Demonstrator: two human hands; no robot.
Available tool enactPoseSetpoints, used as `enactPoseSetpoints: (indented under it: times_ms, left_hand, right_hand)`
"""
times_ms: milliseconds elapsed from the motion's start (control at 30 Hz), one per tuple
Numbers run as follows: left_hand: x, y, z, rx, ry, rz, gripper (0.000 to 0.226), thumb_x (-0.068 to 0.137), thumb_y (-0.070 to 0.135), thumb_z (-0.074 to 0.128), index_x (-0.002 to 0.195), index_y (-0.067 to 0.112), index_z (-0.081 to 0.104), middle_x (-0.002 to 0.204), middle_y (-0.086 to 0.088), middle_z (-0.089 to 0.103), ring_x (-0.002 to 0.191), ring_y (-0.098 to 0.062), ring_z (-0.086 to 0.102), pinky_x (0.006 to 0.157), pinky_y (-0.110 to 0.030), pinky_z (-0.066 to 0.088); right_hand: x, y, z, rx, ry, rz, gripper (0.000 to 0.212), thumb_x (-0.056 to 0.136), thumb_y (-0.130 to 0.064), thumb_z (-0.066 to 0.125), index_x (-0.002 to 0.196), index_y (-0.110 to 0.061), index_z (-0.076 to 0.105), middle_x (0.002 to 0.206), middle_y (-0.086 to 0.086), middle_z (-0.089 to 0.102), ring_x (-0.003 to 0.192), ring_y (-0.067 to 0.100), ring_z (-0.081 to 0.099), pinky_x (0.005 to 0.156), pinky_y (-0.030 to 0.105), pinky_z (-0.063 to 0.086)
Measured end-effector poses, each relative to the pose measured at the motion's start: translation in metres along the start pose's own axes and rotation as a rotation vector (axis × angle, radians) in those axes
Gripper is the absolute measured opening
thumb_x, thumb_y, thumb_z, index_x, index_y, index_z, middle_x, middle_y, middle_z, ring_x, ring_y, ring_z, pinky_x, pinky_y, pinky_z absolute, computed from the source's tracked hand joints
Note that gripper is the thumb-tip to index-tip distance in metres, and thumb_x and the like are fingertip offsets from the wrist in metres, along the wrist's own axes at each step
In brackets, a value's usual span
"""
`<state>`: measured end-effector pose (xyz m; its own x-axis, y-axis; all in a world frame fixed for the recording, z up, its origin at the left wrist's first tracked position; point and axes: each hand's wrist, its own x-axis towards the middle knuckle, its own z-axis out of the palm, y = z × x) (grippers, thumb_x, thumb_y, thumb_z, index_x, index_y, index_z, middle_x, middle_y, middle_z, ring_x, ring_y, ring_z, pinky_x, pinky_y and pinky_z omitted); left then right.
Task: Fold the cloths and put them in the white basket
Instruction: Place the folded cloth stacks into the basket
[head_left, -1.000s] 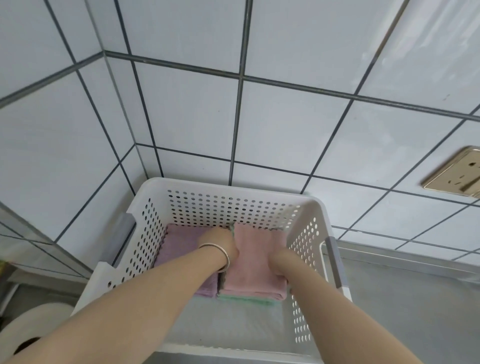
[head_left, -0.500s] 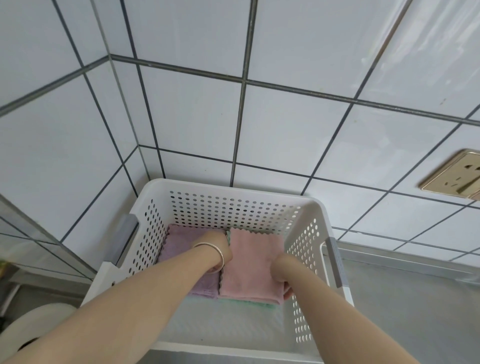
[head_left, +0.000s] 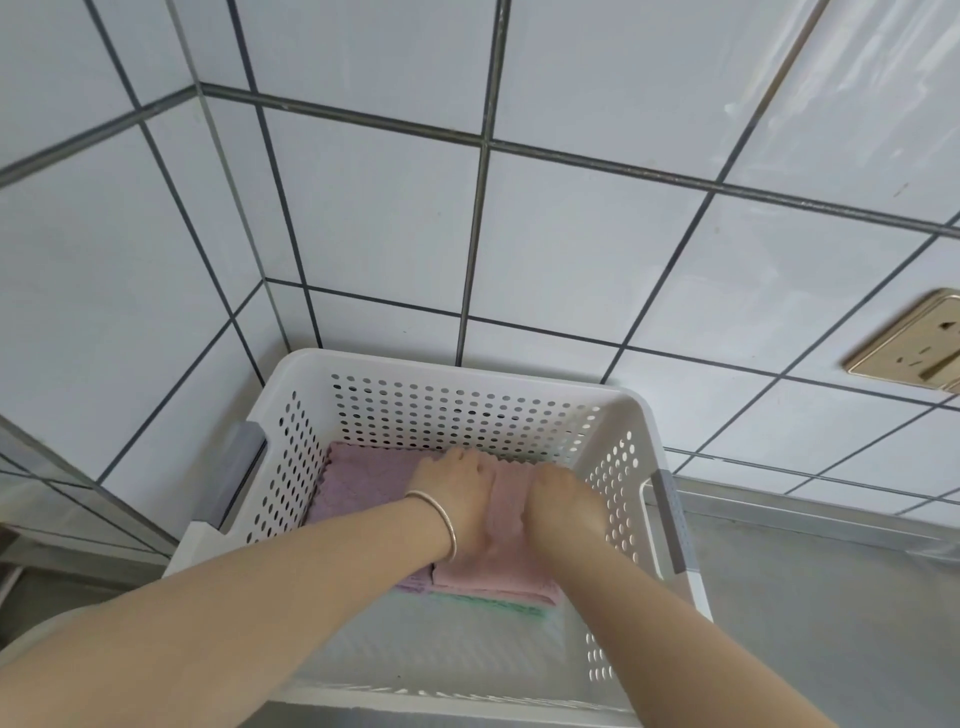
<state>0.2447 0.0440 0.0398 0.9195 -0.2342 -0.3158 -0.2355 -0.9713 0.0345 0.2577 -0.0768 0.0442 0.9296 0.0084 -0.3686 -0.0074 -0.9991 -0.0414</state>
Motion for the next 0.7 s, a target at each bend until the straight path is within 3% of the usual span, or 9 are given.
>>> enactPoseSetpoints:
  times_ms: [100,167,233,333,500,633,700]
  left_hand:
    - [-0.005,-0.002,0.019,0.064,-0.216,0.029,0.101,0.073,0.062,0.059,0.148,0.012,0.013,0.157,-0.011,0.003,0.146,-0.031,0.003,0.109,-0.058,0.022]
    - [-0.003,-0.011,0.031,0.043,-0.318,0.001,0.108,0.076,0.066,0.053,0.149,0.014,-0.007,0.157,-0.007,-0.019,0.146,-0.028,-0.014,0.113,-0.061,0.014]
    - [0.0,-0.017,0.038,0.065,-0.353,-0.005,0.107,0.079,0.069,0.046,0.148,0.014,-0.015,0.155,-0.006,-0.027,0.145,-0.025,-0.02,0.113,-0.062,0.012]
    - [0.005,-0.02,0.047,0.069,-0.354,-0.019,0.106,0.08,0.07,0.042,0.148,0.012,-0.016,0.155,-0.006,-0.026,0.145,-0.022,-0.021,0.114,-0.061,0.009]
    - [0.008,-0.02,0.058,0.047,-0.327,-0.026,0.106,0.08,0.07,0.042,0.147,0.013,-0.017,0.156,-0.005,-0.026,0.145,-0.021,-0.022,0.115,-0.059,0.003]
    - [0.007,-0.02,0.044,0.009,-0.381,-0.02,0.105,0.08,0.067,0.046,0.148,0.014,-0.014,0.156,-0.003,-0.024,0.145,-0.02,-0.021,0.115,-0.059,0.002]
    - [0.008,-0.022,0.017,-0.089,-0.396,-0.01,0.093,0.083,0.06,0.048,0.15,0.015,0.003,0.159,-0.007,-0.006,0.147,-0.023,-0.004,0.116,-0.052,0.012]
  right_hand:
    - [-0.006,-0.007,0.006,-0.213,-0.079,-0.181,0.065,0.086,-0.031,0.058,0.138,-0.008,0.029,0.141,0.013,0.027,0.13,0.029,0.03,0.095,0.039,0.044]
    - [-0.007,-0.003,0.014,-0.276,-0.203,-0.233,0.086,0.079,-0.043,0.066,0.144,-0.011,0.019,0.15,0.015,0.013,0.137,0.033,0.017,0.101,0.045,0.038]
    - [-0.005,0.003,0.022,-0.321,-0.311,-0.251,0.103,0.078,-0.048,0.065,0.15,-0.013,0.0,0.157,0.015,-0.007,0.144,0.037,-0.002,0.111,0.05,0.028]
    - [0.006,0.007,0.033,-0.358,-0.361,-0.256,0.105,0.083,-0.048,0.06,0.148,-0.014,-0.014,0.155,0.013,-0.024,0.143,0.036,-0.017,0.115,0.051,0.019]
    - [0.011,0.004,0.055,-0.441,-0.337,-0.205,0.11,0.083,-0.049,0.059,0.144,-0.011,-0.024,0.151,0.018,-0.03,0.14,0.042,-0.022,0.112,0.053,0.021]
    - [0.009,0.0,0.046,-0.515,-0.329,-0.228,0.11,0.082,-0.05,0.06,0.146,-0.007,-0.019,0.153,0.022,-0.022,0.141,0.044,-0.017,0.114,0.052,0.015]
    - [0.006,-0.003,0.025,-0.448,-0.355,-0.242,0.107,0.077,-0.051,0.065,0.15,-0.009,-0.002,0.157,0.019,-0.003,0.143,0.042,0.0,0.112,0.048,0.024]
